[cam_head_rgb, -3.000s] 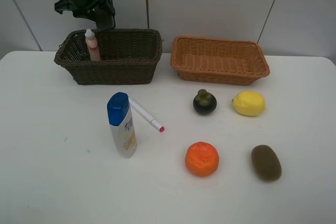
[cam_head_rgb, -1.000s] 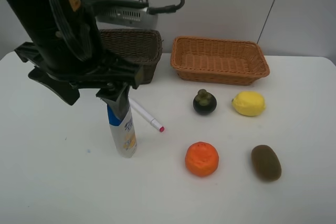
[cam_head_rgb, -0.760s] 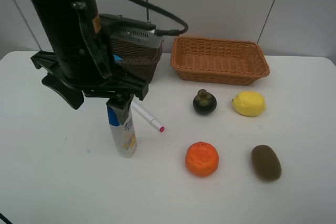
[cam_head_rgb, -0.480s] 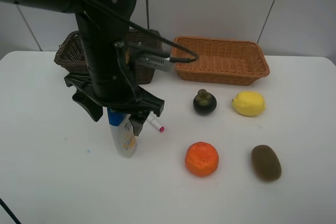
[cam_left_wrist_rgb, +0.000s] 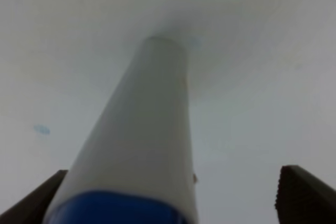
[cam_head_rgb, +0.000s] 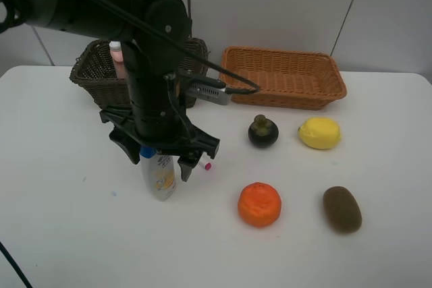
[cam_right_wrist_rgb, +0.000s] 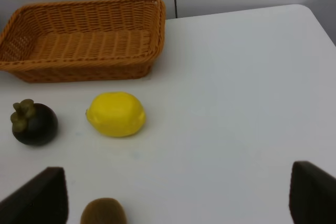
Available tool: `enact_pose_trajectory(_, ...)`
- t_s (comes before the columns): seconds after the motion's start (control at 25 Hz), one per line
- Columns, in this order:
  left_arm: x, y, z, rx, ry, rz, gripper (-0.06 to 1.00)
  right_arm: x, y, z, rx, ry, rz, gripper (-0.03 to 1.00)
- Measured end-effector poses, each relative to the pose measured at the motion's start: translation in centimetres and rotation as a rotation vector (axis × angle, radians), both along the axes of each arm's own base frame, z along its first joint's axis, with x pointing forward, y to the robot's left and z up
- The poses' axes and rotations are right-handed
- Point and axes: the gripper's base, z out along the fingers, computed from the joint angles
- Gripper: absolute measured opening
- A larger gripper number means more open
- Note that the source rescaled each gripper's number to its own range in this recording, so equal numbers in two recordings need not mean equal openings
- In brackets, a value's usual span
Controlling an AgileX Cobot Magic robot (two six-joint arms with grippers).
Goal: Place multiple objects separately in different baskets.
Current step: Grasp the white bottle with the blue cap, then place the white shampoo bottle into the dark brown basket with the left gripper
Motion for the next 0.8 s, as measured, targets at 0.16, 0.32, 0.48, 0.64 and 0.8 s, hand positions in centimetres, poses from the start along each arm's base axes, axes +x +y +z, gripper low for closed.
enact_pose_trajectory(0.16, -0.1, 0.0, 0.0, 0.000, 0.014, 0.007, 0.48, 0.0, 0.0, 0.0, 0.000, 0.000, 0.000, 1.00)
enact_pose_trajectory(0.32, -0.1, 0.0, 0.1, 0.002, 0.019, 0.007, 0.32, 0.0, 0.0, 0.0, 0.000, 0.000, 0.000, 1.00)
enact_pose_trajectory(0.48, -0.1, 0.0, 0.4, 0.015, 0.034, -0.008, 0.32, 0.0, 0.0, 0.0, 0.000, 0.000, 0.000, 1.00)
enact_pose_trajectory(0.64, 0.1, -0.5, 2.5, 0.008, 0.046, -0.022, 0.32, 0.0, 0.0, 0.0, 0.000, 0.000, 0.000, 1.00)
enact_pose_trajectory(0.8, 3.0, -1.0, 8.4, -0.131, -0.058, 0.016, 0.32, 0.0, 0.0, 0.0, 0.000, 0.000, 0.000, 1.00)
